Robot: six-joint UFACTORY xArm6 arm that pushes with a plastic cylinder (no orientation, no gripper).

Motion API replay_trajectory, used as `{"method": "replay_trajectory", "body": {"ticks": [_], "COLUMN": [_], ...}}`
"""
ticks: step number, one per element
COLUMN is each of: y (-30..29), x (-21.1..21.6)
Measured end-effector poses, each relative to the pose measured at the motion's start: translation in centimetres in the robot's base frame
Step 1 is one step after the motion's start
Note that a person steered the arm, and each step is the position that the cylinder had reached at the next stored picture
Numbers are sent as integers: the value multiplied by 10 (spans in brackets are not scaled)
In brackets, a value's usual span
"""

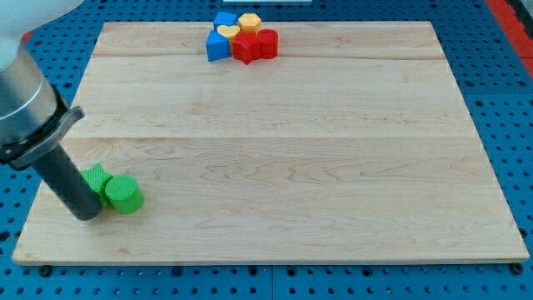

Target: Push the green star towards the bottom left of the board

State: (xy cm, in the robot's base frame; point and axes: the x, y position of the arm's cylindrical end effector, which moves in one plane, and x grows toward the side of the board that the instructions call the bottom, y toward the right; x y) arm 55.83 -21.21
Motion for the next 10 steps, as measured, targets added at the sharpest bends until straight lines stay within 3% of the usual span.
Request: {"method": "replay_trajectory", "body": {"ticks": [3, 4, 6, 7, 10], "y": [74, 79, 6, 5, 15], "x": [6, -9, -40, -63, -26]}}
